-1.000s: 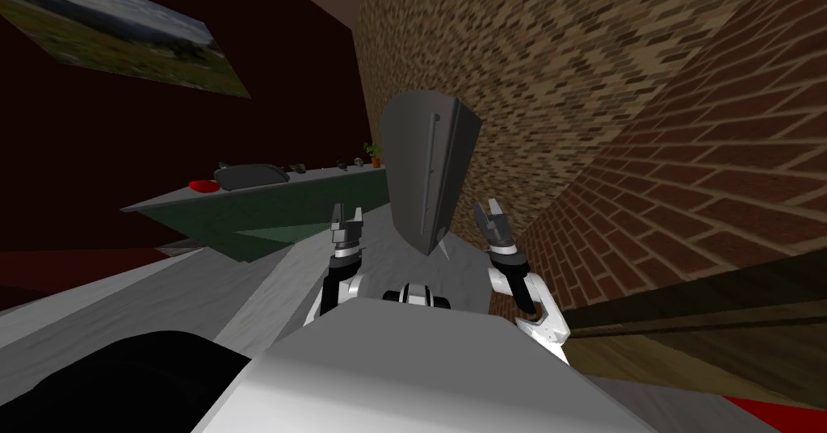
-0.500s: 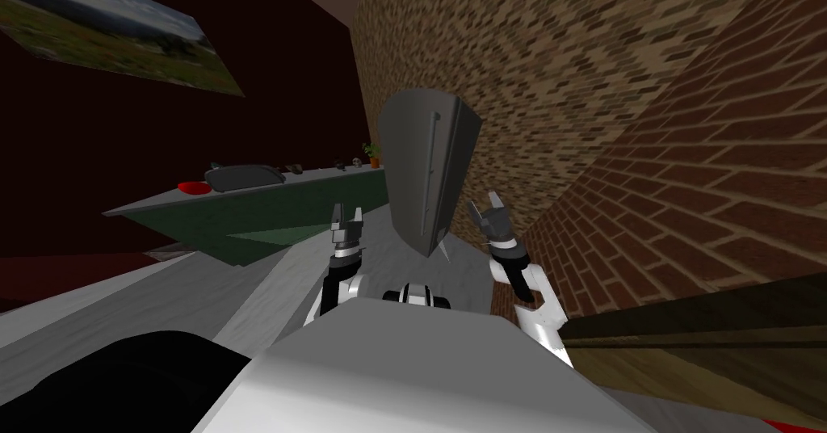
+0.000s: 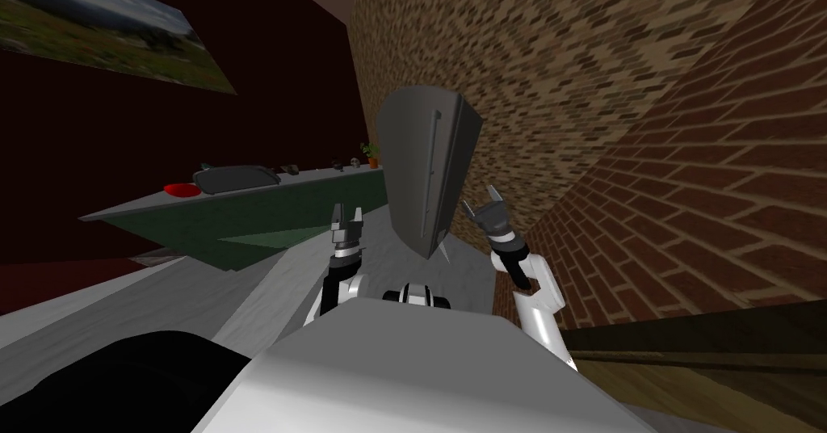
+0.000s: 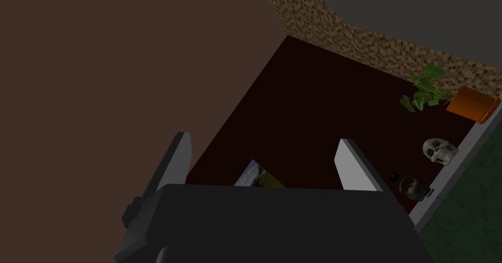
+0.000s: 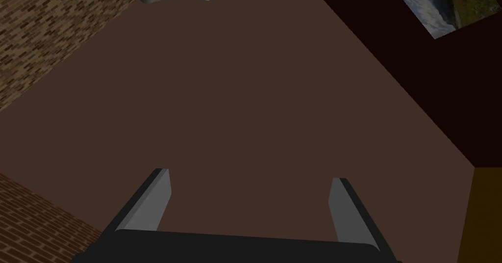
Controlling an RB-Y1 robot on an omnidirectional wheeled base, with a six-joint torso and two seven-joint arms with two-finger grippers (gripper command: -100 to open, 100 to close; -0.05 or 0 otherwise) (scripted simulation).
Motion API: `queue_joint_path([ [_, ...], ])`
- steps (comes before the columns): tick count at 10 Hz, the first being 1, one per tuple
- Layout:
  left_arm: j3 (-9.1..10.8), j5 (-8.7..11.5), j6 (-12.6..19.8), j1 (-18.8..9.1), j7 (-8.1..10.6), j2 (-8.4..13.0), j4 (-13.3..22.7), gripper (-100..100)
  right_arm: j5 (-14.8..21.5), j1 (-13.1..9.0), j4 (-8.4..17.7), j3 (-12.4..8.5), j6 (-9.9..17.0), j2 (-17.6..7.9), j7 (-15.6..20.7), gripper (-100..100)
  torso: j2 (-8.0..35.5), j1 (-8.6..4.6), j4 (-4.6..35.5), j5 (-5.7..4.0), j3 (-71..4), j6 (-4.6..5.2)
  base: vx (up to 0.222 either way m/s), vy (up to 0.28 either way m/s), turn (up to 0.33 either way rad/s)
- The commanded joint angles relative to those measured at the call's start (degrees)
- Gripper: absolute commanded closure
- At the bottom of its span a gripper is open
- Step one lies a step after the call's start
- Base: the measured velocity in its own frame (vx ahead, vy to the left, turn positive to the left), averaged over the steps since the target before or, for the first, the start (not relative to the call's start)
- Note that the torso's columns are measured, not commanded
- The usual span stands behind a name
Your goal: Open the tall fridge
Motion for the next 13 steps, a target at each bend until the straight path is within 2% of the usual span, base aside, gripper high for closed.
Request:
queue_joint_path([
  [1,0.00,0.00,0.00,0.00,0.00,0.00,0.00,0,4.23,-3.34,1.32,-1.55,-3.00,-0.54,3.98,-100,0.04,-0.01,0.01,0.00,0.02,0.00,0.046,0.023,-0.028],
  [2,0.00,0.00,0.00,0.00,0.00,0.00,0.00,0,5.24,-3.34,1.32,-1.55,-3.00,-0.54,4.18,-100,0.01,0.00,0.01,0.00,0.01,0.00,0.041,0.019,-0.017],
  [3,0.00,0.00,0.00,0.00,0.00,0.00,0.00,0,7.30,-5.60,2.33,-2.48,-4.81,-0.89,6.52,-100,0.03,-0.02,0.00,-0.01,0.01,0.00,0.050,0.026,-0.041],
  [4,0.00,0.00,0.00,0.00,0.00,0.00,0.00,0,8.32,-5.60,2.33,-2.48,-4.81,-0.89,6.79,-100,-0.01,0.01,0.00,0.00,-0.01,0.00,0.046,0.027,-0.014],
  [5,0.00,0.00,0.00,0.00,0.00,0.00,0.00,0,10.41,-7.84,3.41,-3.34,-6.54,-1.24,9.09,-100,0.00,0.01,-0.01,0.00,0.00,0.00,0.053,0.030,-0.033],
  [6,0.00,0.00,0.00,0.00,0.00,0.00,0.00,0,11.38,-7.84,3.41,-3.34,-6.54,-1.24,9.40,-100,-0.03,0.01,-0.01,0.00,-0.02,0.00,0.042,0.028,-0.014],
  [7,0.00,0.00,0.00,0.00,0.00,0.00,0.00,0,13.44,-10.05,4.57,-4.13,-8.19,-1.59,11.78,-100,0.03,-0.01,0.00,0.00,0.01,0.00,0.048,0.031,-0.030],
  [8,0.00,0.00,0.00,0.00,0.00,0.00,0.00,0,14.41,-10.05,4.57,-4.13,-8.19,-1.59,12.00,-100,0.00,0.00,0.00,0.00,0.00,0.00,0.045,0.024,-0.017],
  [9,0.00,0.00,0.00,0.00,0.00,0.00,0.00,0,16.47,-12.23,5.80,-4.84,-9.75,-1.94,14.27,-100,0.02,-0.03,0.00,-0.01,0.01,0.00,0.052,0.035,-0.032],
  [10,0.00,0.00,0.00,0.00,0.00,0.00,0.00,0,17.40,-12.23,5.80,-4.84,-9.75,-1.94,14.59,-100,-0.02,0.01,0.00,0.00,-0.01,0.00,0.044,0.040,-0.017],
  [11,0.00,0.00,0.00,0.00,0.00,0.00,0.00,0,19.51,-14.36,7.08,-5.48,-11.22,-2.28,16.91,-100,0.02,0.02,0.00,0.01,0.01,0.00,0.048,0.051,-0.027],
  [12,0.00,0.00,0.00,0.00,0.00,0.00,0.00,0,20.34,-14.36,7.08,-5.48,-11.22,-2.28,17.15,-100,0.00,0.05,0.00,0.01,0.00,0.00,0.042,0.036,-0.020],
  [13,0.00,0.00,0.00,0.00,0.00,0.00,0.00,0,22.48,-16.45,8.41,-6.03,-12.60,-2.62,19.55,-100,0.02,-0.03,0.00,-0.01,0.01,0.01,0.042,0.031,-0.040],
])
